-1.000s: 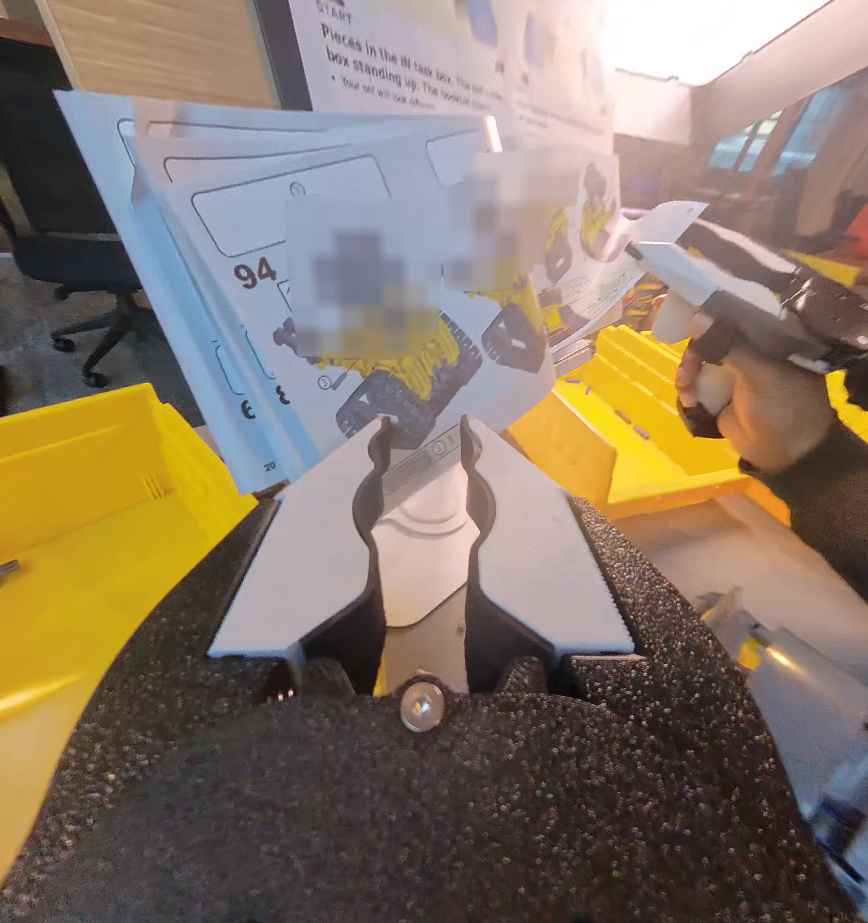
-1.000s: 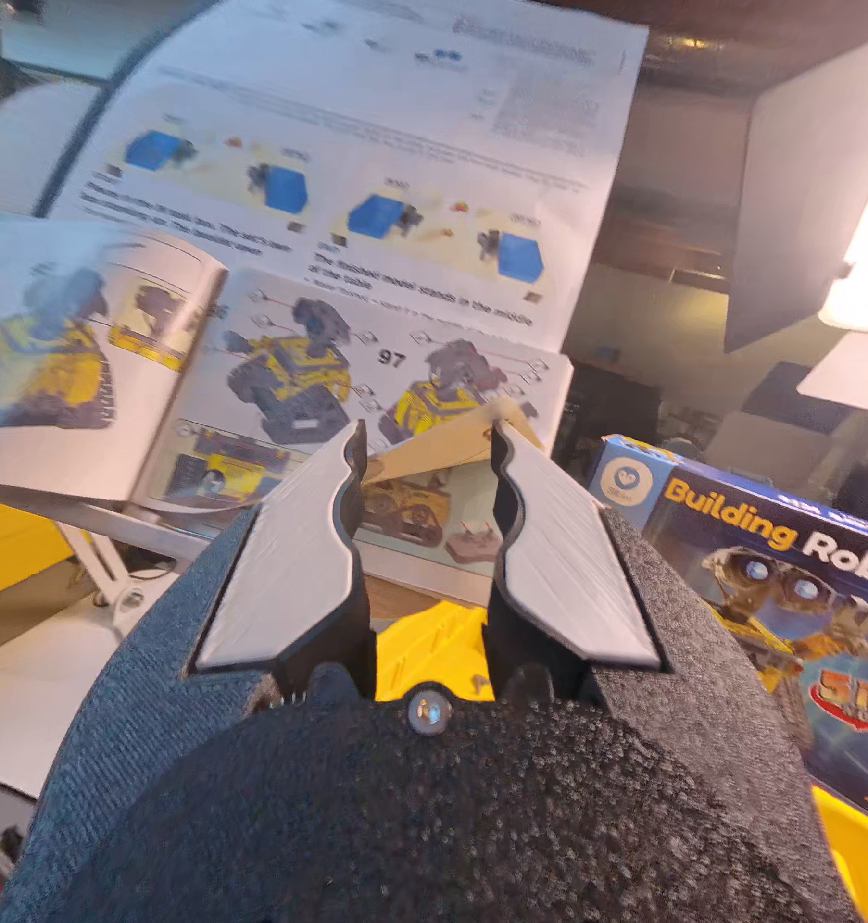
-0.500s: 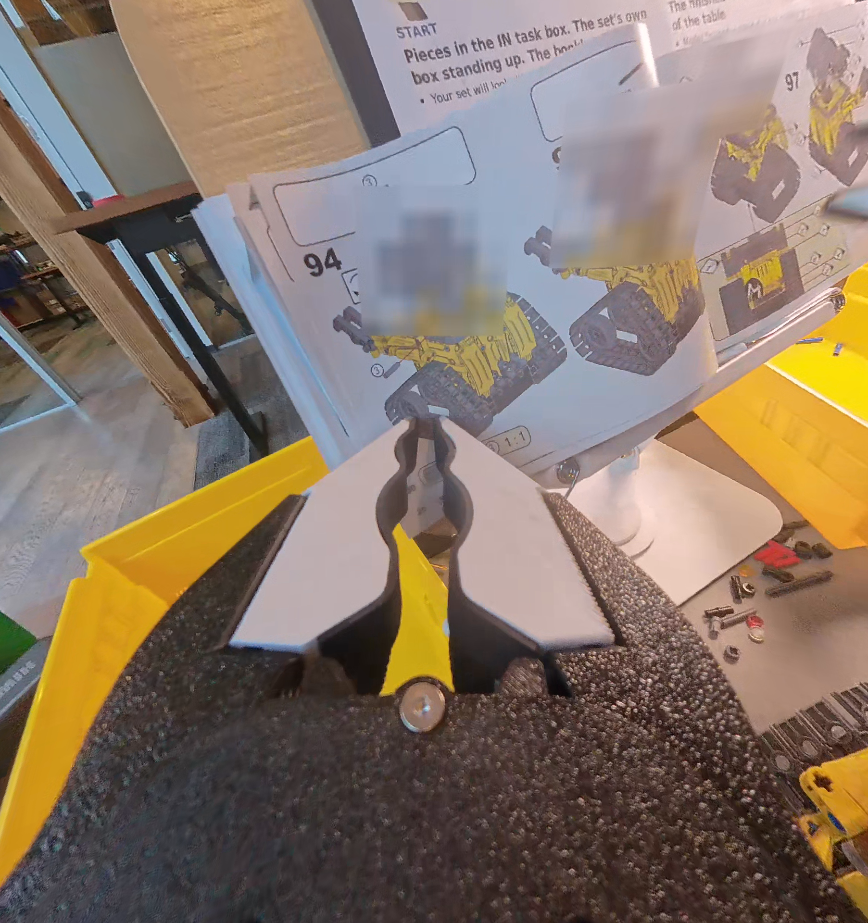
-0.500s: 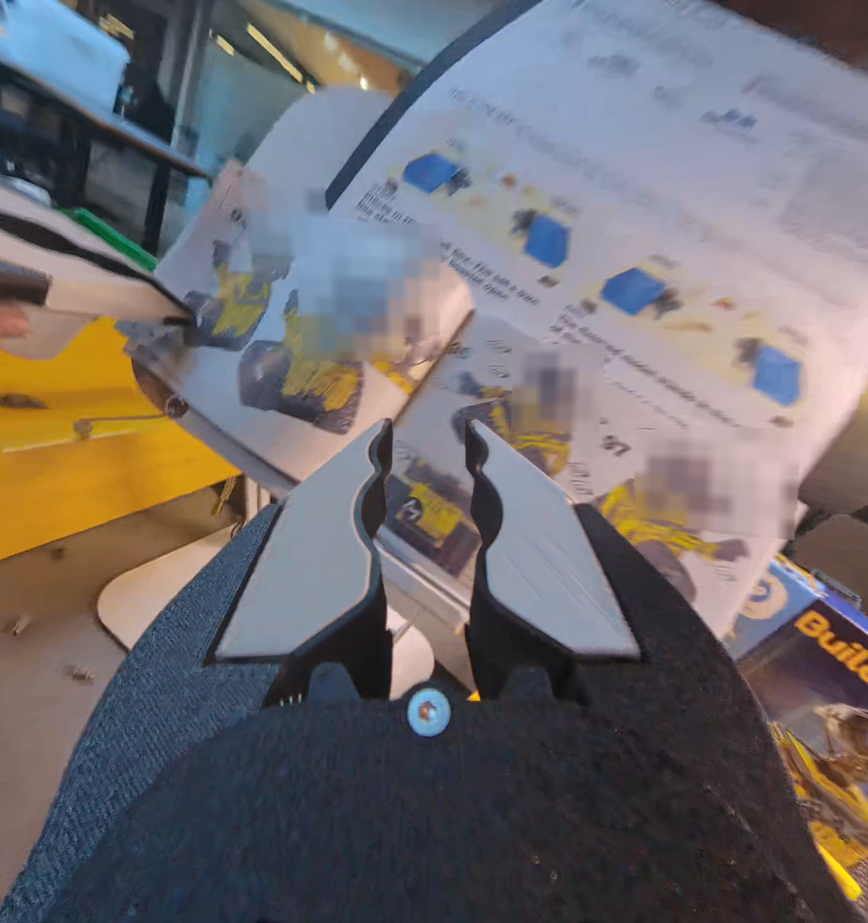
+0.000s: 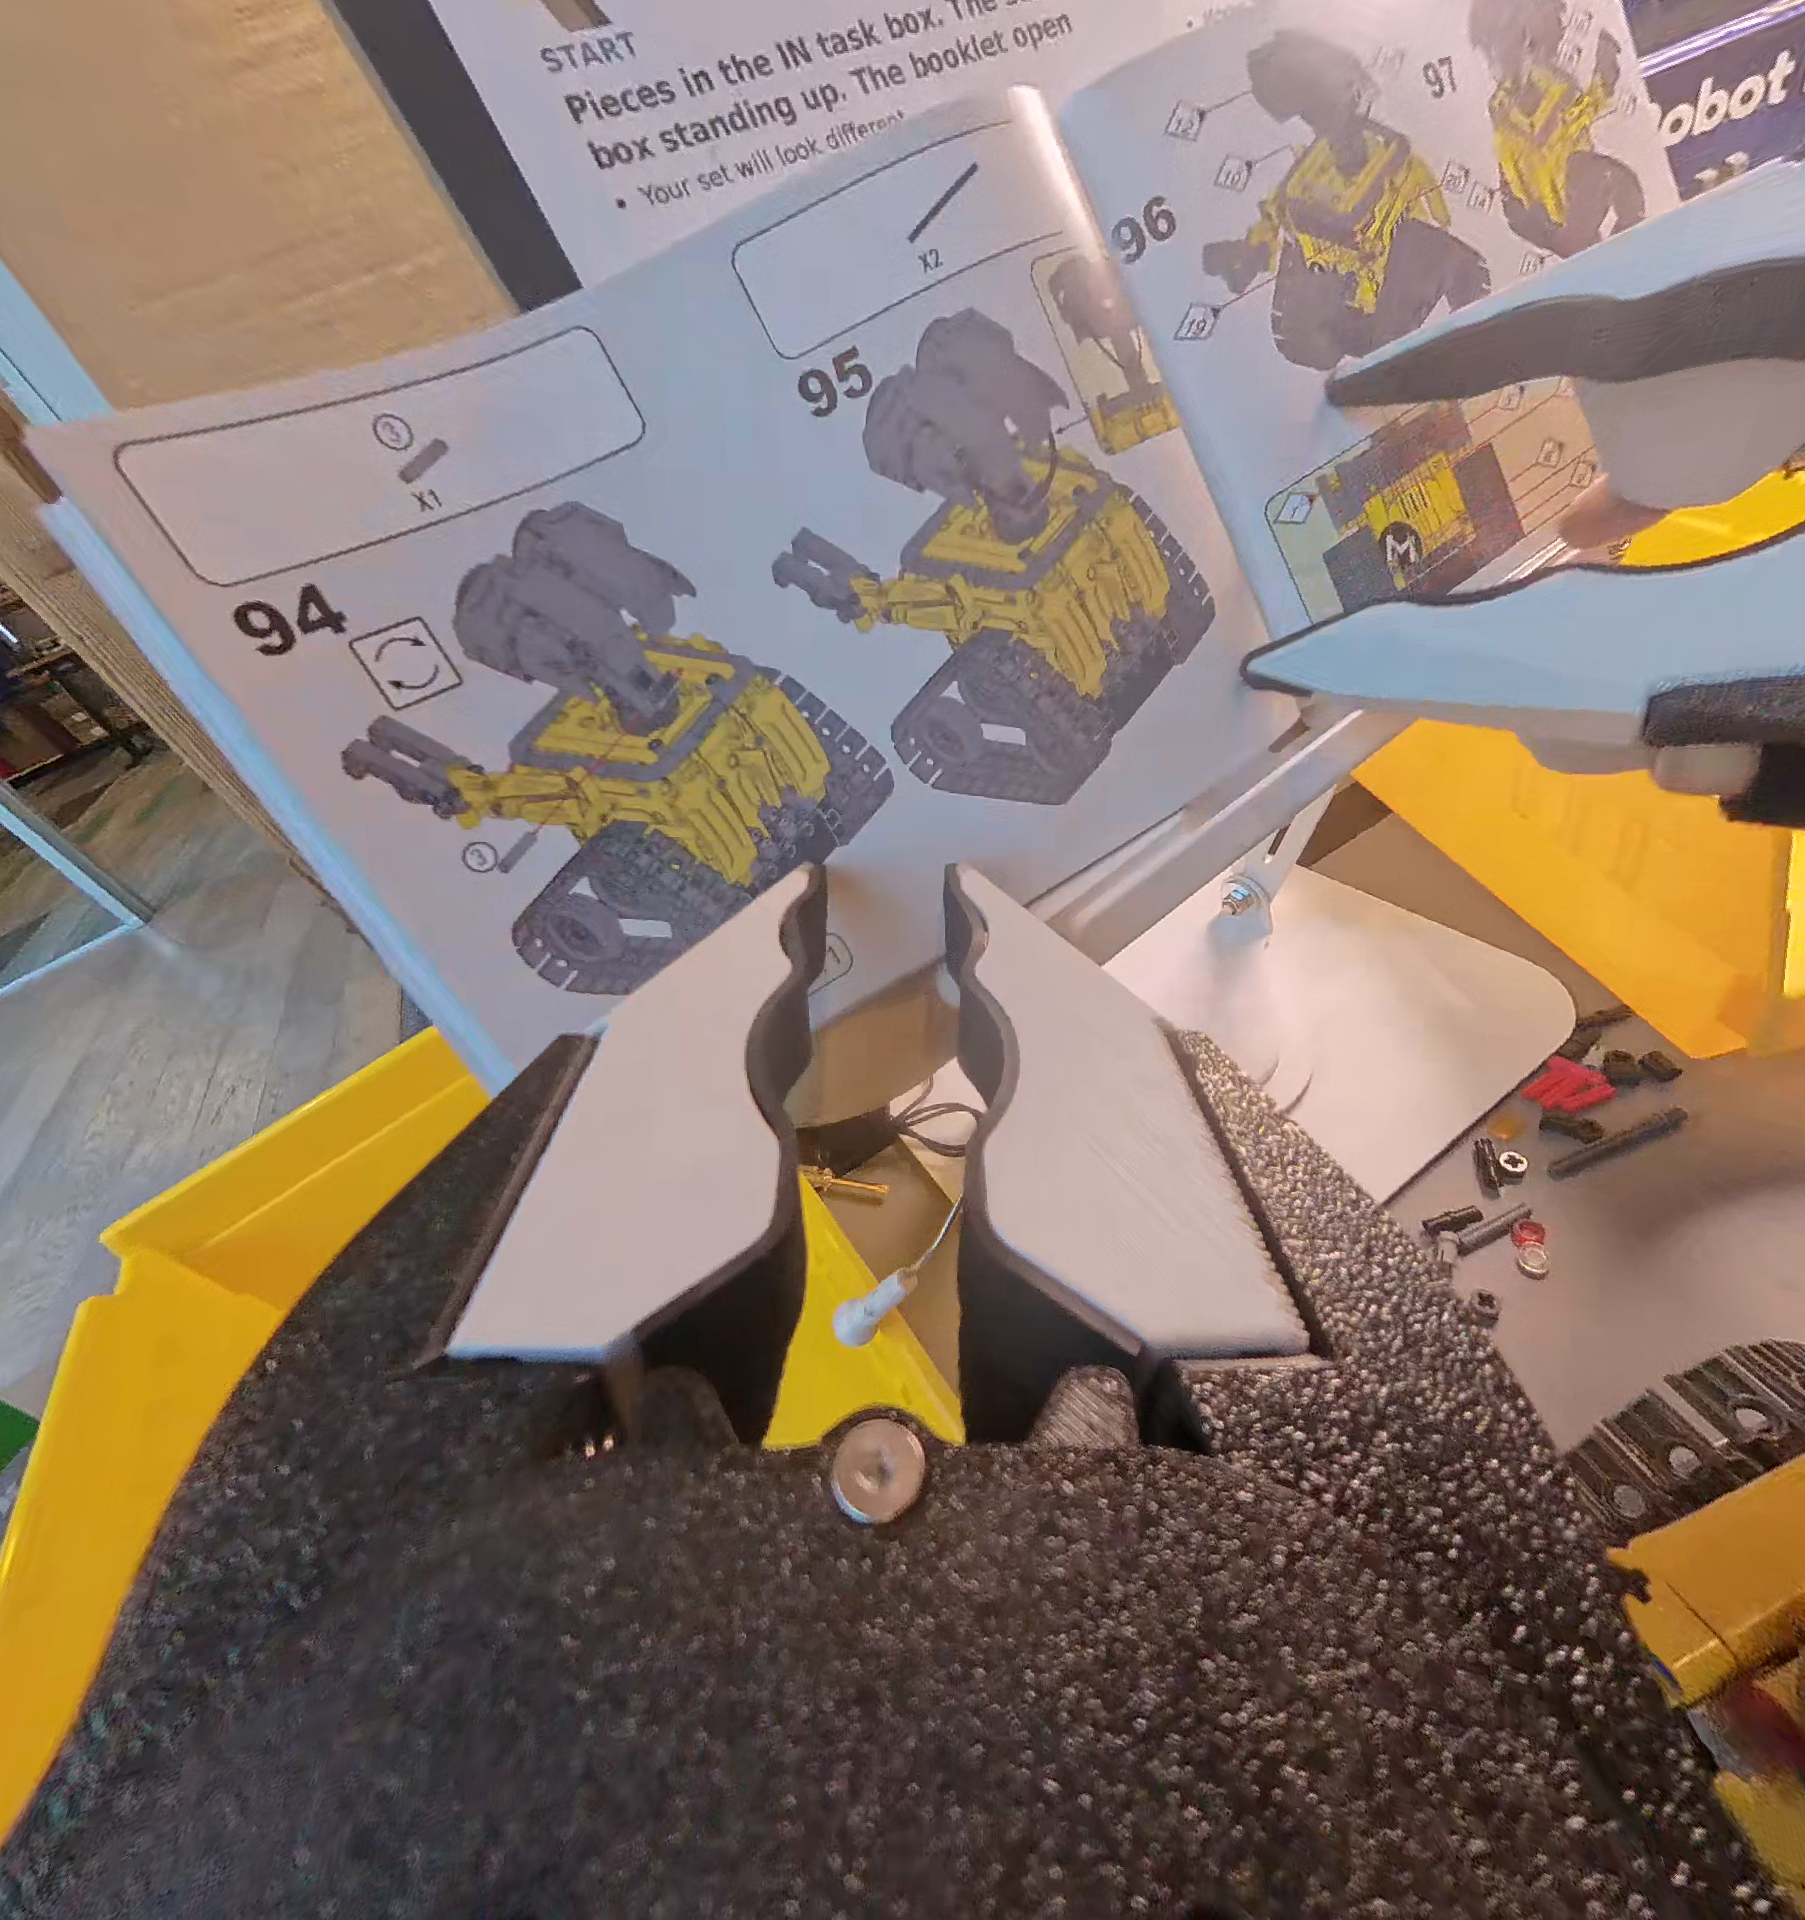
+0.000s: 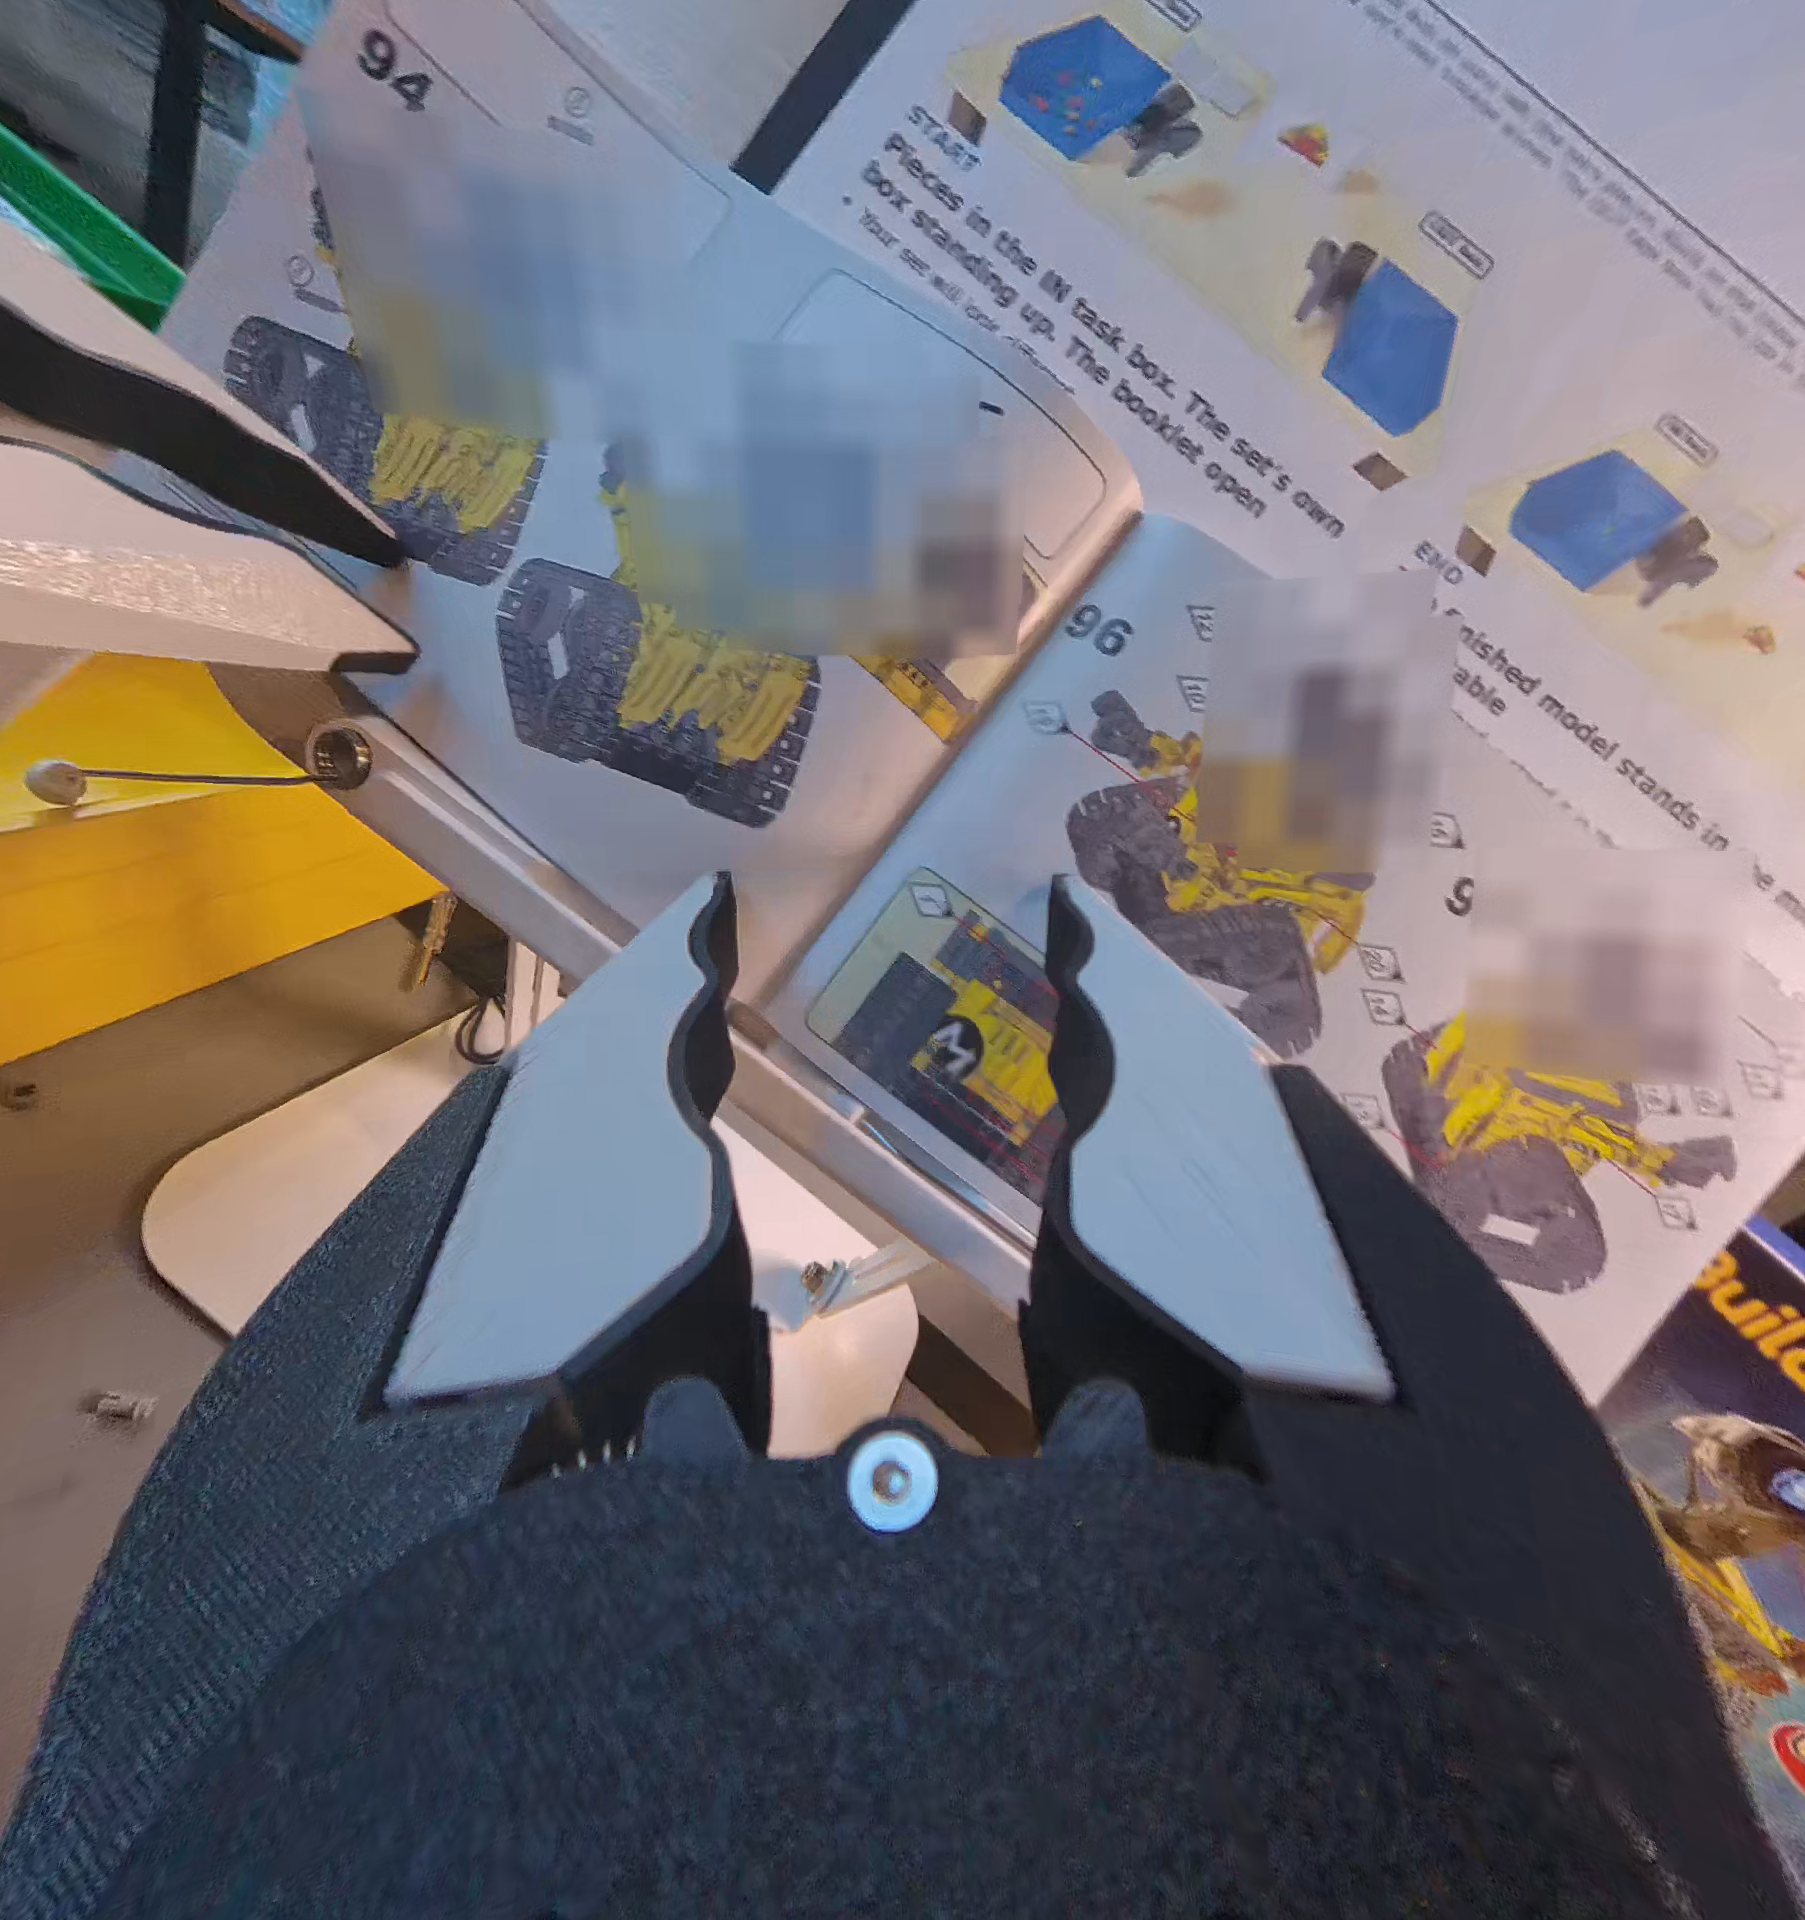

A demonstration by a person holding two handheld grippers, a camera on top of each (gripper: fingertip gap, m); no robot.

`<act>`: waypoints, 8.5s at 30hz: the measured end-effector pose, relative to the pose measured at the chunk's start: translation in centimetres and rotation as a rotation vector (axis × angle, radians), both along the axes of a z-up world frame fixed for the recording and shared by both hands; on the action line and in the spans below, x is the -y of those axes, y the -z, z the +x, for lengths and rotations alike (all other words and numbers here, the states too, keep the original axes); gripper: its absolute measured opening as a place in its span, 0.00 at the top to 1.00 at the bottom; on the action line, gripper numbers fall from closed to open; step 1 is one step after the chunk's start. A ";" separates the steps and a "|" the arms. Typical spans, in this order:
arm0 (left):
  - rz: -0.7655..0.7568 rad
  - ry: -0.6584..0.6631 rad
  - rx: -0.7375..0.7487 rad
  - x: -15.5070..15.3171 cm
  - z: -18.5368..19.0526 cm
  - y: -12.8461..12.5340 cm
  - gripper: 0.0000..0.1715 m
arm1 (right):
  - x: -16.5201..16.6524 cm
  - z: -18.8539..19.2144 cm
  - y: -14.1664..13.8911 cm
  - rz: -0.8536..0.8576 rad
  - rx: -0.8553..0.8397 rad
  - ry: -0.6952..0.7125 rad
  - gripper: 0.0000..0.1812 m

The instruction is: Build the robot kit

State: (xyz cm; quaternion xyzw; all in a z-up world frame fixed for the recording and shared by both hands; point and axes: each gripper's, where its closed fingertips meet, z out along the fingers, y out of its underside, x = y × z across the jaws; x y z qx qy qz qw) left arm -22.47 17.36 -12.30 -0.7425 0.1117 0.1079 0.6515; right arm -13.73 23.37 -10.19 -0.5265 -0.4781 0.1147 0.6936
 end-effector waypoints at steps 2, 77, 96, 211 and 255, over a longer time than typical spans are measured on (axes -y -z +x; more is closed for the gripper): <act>-0.005 0.002 0.011 0.1 -0.2 0.1 0.88 | -1.2 1.6 0.2 -0.050 -0.018 0.017 0.68; -0.028 0.003 0.076 0.7 -0.9 0.6 0.88 | -0.3 1.5 1.2 -0.171 -0.086 -0.078 0.83; 0.034 0.024 0.140 3.6 -1.5 -2.8 0.78 | 0.7 6.2 -2.7 -0.301 -0.227 -0.221 0.79; -0.172 0.491 0.120 -12.5 -98.1 -23.5 0.55 | 0.2 -78.7 -3.0 -0.824 -0.423 0.764 0.47; -0.979 1.199 -0.010 -68.9 -32.2 32.1 0.58 | -26.8 -13.8 76.2 -1.715 -0.573 1.947 0.54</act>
